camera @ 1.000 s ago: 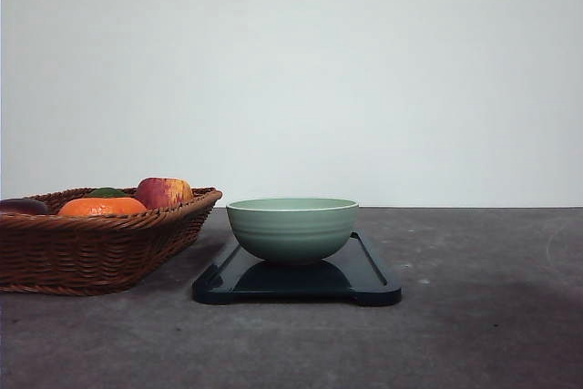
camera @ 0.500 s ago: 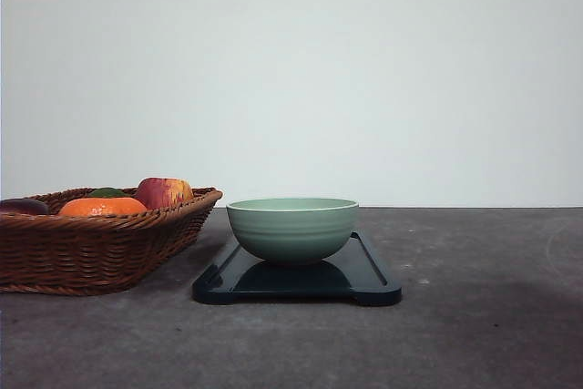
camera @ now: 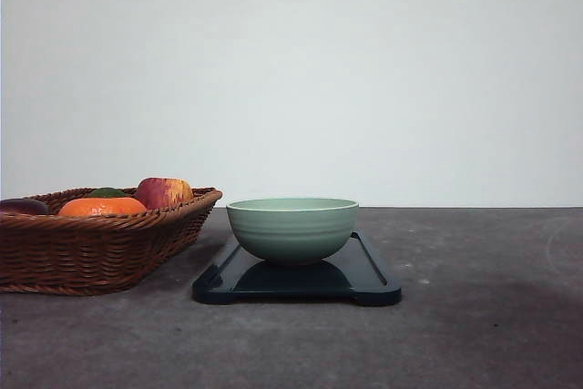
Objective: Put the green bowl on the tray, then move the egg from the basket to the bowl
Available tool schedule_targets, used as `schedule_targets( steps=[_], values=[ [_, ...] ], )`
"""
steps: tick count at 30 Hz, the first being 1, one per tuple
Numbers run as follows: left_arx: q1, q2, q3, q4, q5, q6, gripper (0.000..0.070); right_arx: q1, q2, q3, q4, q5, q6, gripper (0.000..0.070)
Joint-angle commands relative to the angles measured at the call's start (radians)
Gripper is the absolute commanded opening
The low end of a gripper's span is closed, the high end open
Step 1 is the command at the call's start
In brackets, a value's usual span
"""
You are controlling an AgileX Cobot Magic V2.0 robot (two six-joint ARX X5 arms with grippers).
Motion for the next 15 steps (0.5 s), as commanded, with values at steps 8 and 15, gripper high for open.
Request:
schedule_targets(
  steps=[8, 15],
  values=[
    [0.002, -0.001, -0.019, -0.006, -0.002, 0.010, 0.0000, 0.002, -0.001, -0.005, 0.011, -0.002, 0.017, 0.0016],
    [0.002, -0.001, -0.019, -0.006, -0.002, 0.010, 0.0000, 0.001, -0.001, -0.005, 0.011, -0.002, 0.017, 0.0016]
  ],
)
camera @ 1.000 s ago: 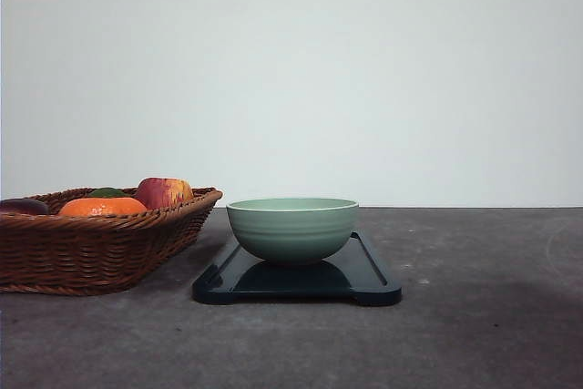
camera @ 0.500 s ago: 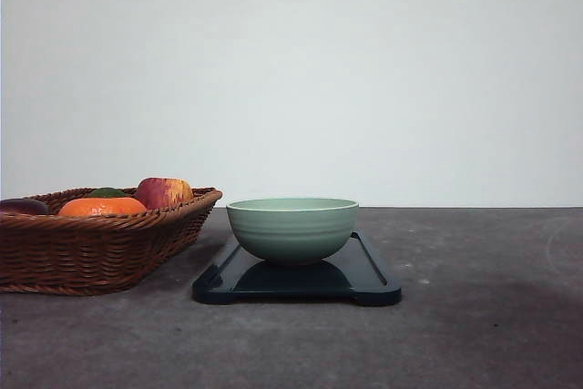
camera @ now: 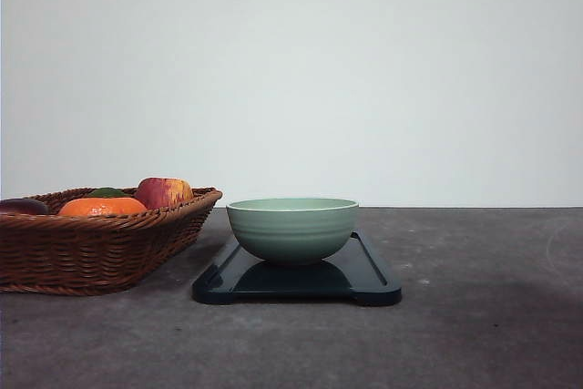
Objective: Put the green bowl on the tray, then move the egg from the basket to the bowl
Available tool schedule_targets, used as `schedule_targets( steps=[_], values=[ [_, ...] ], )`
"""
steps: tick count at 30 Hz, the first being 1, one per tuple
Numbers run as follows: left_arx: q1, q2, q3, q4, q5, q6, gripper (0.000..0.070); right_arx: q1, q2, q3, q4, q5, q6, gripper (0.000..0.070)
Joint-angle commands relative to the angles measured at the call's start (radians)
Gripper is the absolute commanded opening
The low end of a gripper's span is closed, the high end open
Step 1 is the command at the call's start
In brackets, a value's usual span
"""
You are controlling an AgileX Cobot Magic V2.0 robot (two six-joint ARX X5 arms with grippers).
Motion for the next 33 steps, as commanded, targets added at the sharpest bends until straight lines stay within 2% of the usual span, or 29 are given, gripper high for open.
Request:
schedule_targets(
  steps=[1, 33],
  values=[
    [0.002, -0.001, -0.019, -0.006, -0.002, 0.010, 0.0000, 0.001, -0.001, -0.005, 0.011, -0.002, 0.017, 0.0016],
    [0.002, -0.001, -0.019, -0.006, -0.002, 0.010, 0.0000, 0.002, -0.001, -0.005, 0.011, -0.002, 0.017, 0.0016]
  ],
)
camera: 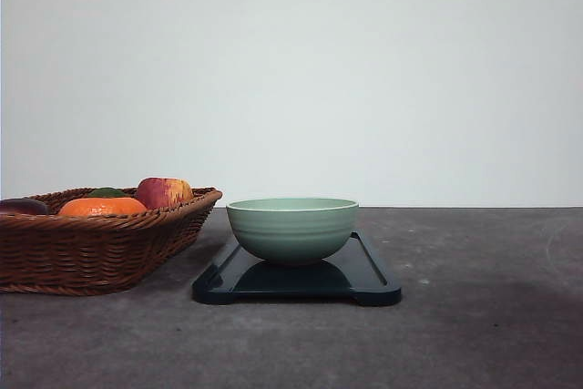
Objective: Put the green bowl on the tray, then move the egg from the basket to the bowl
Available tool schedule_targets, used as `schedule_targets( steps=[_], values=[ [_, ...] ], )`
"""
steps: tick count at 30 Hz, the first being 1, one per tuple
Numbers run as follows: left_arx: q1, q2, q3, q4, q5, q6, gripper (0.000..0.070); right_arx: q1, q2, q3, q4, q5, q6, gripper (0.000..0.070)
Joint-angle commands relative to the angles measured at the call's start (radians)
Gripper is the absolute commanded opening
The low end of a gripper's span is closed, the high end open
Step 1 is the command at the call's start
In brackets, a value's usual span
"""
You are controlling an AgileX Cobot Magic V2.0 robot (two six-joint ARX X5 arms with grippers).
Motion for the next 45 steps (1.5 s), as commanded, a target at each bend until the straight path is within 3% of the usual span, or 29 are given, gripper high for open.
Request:
schedule_targets(
  steps=[1, 45],
  values=[
    [0.002, -0.001, -0.019, -0.006, -0.002, 0.010, 0.0000, 0.002, -0.001, -0.005, 0.011, -0.002, 0.017, 0.0016],
    [0.002, -0.001, -0.019, -0.006, -0.002, 0.010, 0.0000, 0.001, -0.001, -0.005, 0.011, -0.002, 0.017, 0.0016]
  ],
)
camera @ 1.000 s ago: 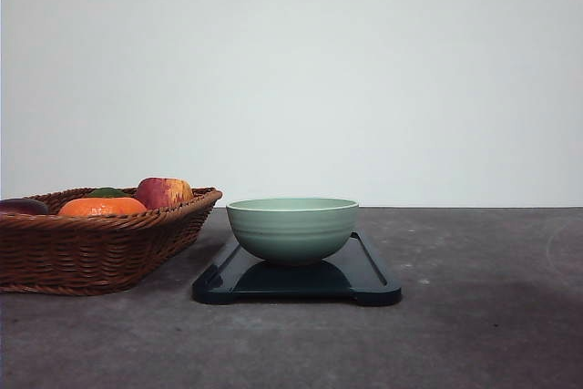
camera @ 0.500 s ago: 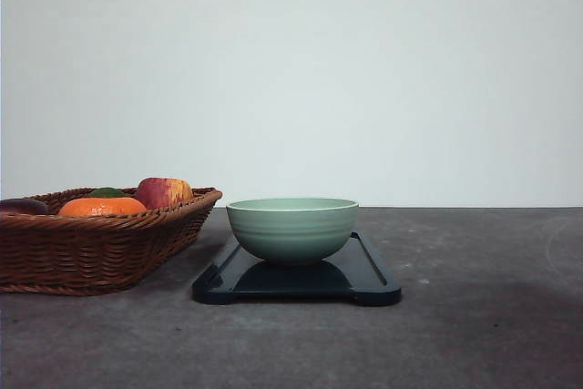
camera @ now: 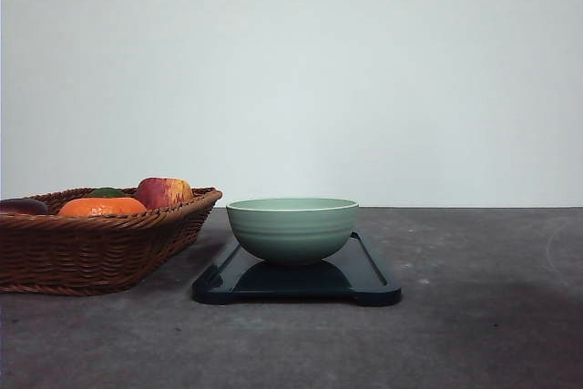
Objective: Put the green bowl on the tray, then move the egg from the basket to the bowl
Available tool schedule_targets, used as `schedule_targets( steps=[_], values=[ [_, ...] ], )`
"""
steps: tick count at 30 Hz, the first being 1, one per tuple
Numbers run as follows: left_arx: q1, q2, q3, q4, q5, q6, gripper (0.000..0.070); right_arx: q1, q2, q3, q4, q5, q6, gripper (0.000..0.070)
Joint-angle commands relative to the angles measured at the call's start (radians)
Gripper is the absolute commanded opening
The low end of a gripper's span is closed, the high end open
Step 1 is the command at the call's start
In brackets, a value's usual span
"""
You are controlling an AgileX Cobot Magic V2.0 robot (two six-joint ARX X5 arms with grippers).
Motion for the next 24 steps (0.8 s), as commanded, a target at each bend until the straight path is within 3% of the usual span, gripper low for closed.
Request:
schedule_targets(
  steps=[1, 24],
  values=[
    [0.002, -0.001, -0.019, -0.006, -0.002, 0.010, 0.0000, 0.001, -0.001, -0.005, 0.011, -0.002, 0.017, 0.0016],
    [0.002, -0.001, -0.019, -0.006, -0.002, 0.010, 0.0000, 0.001, -0.001, -0.005, 0.011, -0.002, 0.016, 0.0016]
  ],
)
